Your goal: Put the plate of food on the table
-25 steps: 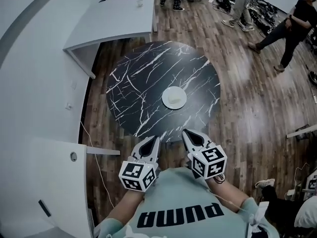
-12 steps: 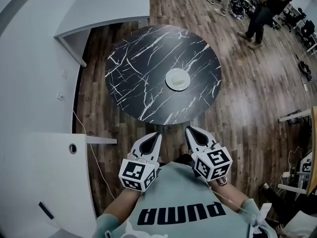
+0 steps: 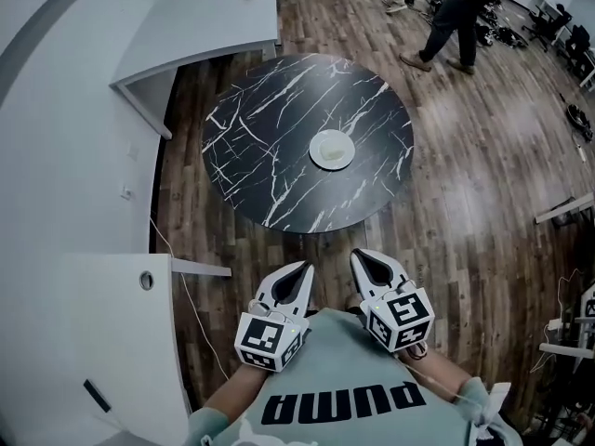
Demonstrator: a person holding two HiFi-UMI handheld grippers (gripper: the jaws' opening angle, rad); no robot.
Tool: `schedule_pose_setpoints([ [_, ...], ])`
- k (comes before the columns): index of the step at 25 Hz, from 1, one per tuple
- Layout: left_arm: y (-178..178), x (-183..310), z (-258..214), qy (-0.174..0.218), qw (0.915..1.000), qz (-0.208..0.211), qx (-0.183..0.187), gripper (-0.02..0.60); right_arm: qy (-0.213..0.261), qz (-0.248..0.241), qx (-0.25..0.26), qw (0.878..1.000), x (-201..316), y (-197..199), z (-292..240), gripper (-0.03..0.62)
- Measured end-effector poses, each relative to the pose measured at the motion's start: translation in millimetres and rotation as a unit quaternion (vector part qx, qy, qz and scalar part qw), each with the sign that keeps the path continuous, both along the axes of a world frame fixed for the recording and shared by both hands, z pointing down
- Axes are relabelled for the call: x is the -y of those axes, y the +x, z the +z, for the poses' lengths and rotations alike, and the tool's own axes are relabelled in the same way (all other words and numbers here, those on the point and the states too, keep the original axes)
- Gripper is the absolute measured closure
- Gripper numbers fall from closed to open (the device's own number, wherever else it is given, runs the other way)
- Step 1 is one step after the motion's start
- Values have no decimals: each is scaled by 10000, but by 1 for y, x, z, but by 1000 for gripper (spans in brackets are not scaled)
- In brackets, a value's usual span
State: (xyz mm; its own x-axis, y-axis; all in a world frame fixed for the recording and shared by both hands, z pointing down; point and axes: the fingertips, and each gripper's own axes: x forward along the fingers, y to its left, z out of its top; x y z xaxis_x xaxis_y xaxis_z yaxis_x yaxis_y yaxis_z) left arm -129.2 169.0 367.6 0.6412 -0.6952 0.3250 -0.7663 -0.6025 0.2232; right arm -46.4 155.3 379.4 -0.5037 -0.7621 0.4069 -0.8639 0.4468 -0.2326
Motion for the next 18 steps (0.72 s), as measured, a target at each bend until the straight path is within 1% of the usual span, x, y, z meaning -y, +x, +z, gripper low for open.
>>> schedule_pose_setpoints([
  [8, 17, -6, -2, 96, 9997, -156, 147, 574, 198, -117, -173, 9996, -10, 19, -7, 586],
  [18, 32, -1, -6, 226, 9994, -216, 172, 574, 368, -141, -170, 9991, -5, 35, -15, 586],
])
